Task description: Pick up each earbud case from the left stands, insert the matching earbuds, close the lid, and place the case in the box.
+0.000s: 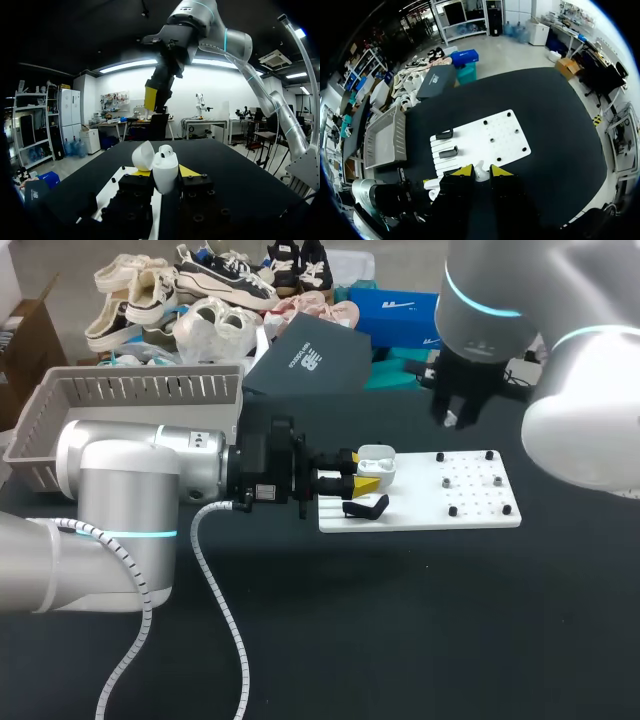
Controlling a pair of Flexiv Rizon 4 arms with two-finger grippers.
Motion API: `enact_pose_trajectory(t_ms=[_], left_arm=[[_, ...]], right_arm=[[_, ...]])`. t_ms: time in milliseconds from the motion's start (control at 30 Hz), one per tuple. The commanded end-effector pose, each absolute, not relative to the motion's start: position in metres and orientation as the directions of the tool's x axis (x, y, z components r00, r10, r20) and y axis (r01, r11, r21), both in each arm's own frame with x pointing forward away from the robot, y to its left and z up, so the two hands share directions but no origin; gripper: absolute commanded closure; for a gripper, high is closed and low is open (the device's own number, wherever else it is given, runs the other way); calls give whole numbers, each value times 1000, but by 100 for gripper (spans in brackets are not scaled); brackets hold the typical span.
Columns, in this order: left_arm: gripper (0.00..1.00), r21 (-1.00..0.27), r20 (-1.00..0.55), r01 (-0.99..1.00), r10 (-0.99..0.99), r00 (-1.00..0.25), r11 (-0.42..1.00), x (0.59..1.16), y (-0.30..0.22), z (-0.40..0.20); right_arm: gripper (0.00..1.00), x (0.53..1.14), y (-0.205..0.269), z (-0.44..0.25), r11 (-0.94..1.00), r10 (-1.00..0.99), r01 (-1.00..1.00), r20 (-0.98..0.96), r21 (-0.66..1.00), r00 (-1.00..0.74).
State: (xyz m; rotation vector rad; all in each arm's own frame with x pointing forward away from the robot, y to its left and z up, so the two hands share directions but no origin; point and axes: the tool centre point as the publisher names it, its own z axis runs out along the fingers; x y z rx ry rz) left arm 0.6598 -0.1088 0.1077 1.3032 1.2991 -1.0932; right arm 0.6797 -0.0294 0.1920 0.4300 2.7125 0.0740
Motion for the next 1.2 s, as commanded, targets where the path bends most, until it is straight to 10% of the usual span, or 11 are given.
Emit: enact_pose_trajectory(t_ms=[33, 1200], left_arm=[[100, 37, -990, 999, 137, 33, 32, 659, -109, 108], [100, 37, -990, 999, 137, 33, 32, 659, -109, 108]], right_arm=[[100, 671, -11, 208, 962, 271, 256, -343, 90, -899], [100, 644, 57, 184, 986, -88, -98, -81, 134, -993]])
